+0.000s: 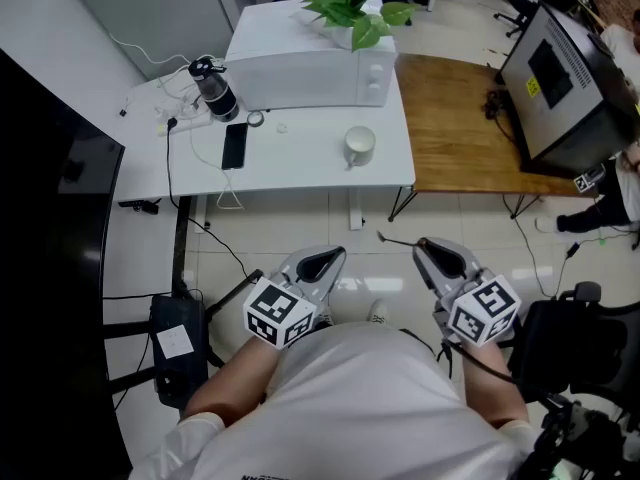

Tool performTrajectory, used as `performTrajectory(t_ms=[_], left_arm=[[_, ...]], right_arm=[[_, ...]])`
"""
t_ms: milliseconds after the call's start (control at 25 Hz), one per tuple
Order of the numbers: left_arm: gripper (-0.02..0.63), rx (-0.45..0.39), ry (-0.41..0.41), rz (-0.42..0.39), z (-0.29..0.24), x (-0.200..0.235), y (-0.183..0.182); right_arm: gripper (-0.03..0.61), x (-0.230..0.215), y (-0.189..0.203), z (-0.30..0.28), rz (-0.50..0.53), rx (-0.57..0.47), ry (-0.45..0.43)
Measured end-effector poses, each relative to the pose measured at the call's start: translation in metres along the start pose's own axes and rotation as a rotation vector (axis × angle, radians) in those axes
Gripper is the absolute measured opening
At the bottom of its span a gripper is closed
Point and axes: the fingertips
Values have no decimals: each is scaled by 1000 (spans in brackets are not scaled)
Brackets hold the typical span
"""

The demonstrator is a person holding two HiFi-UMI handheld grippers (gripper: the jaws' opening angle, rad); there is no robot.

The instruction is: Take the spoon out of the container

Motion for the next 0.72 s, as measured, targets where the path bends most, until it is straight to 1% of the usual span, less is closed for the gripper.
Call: performTrajectory(t_ms=[720], left_arm=[[3, -8, 7, 9, -2, 1, 1]], right_arm=[[57, 1, 3, 1, 7, 11, 9]])
Point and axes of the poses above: the fingertips, and each gripper's own axes: z backward along the fingers, x to its left, y out of its underside, and after that the axes turned 3 degrees about -x, right-handed
